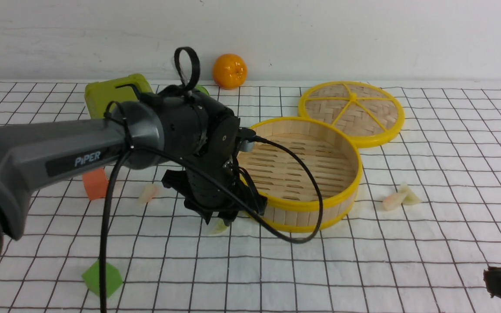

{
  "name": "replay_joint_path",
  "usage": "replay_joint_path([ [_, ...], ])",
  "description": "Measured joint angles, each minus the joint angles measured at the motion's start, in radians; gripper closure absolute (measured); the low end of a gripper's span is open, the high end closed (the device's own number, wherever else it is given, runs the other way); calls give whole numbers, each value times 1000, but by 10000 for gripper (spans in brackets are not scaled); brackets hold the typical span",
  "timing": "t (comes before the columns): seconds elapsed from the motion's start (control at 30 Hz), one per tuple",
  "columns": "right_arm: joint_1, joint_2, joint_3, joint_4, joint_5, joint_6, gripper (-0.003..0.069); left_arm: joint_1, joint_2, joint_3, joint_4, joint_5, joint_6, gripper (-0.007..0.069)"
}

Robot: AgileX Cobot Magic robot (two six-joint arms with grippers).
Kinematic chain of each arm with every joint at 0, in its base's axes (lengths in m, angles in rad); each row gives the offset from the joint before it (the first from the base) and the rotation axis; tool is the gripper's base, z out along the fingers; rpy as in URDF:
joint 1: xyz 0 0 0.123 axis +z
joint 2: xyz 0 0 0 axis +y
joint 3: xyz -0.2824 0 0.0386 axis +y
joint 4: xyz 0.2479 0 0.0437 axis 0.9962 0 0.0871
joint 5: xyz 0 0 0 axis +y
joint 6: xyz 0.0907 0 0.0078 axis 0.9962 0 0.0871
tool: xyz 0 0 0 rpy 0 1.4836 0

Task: Put the dumplings into the steamer on the table with the white tablecloth.
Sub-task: 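Reach for and grasp a dumpling on the table with the left gripper, then place the dumpling into the bamboo steamer basket with the left gripper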

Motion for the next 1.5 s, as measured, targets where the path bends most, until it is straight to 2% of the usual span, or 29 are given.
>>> replay_joint_path([
  [0.23, 0, 0, 0, 0, -5, 0, 654, 0, 64, -3, 11, -37, -3, 361],
  [0.33, 0, 0, 0, 0, -5, 0, 652, 0, 70, -6, 8, -38, -4, 399],
  [0.4, 0, 0, 0, 0, -5, 0, 650, 0, 71, -6, -2, -33, -10, 480],
  [0.47, 0, 0, 0, 0, -5, 0, 648, 0, 70, -6, -5, -26, -15, 490],
  [0.67, 0, 0, 0, 0, -5, 0, 648, 0, 10, -24, -4, 138, 25, 489],
  [0.8, 0, 0, 0, 2, -7, 0, 645, 0, -61, -128, -38, 177, 84, 489],
  [0.97, 0, 0, 1, 4, -18, 0, 643, 0, -37, -260, -109, 62, 117, 489],
  [1.07, 0, 0, 28, 12, -58, 0, 641, 0, 75, -399, -125, 11, 113, 489],
  [1.27, 0, 0, 69, 45, -96, 0, 641, 1, 262, -529, -121, 15, 82, 489],
  [1.4, 0, 0, 71, 49, -104, 0, 639, 1, 326, -564, -121, 26, 74, 436],
  [1.5, 0, 0, 71, 50, -108, 0, 636, 1, 324, -574, -121, 25, 51, 292],
])
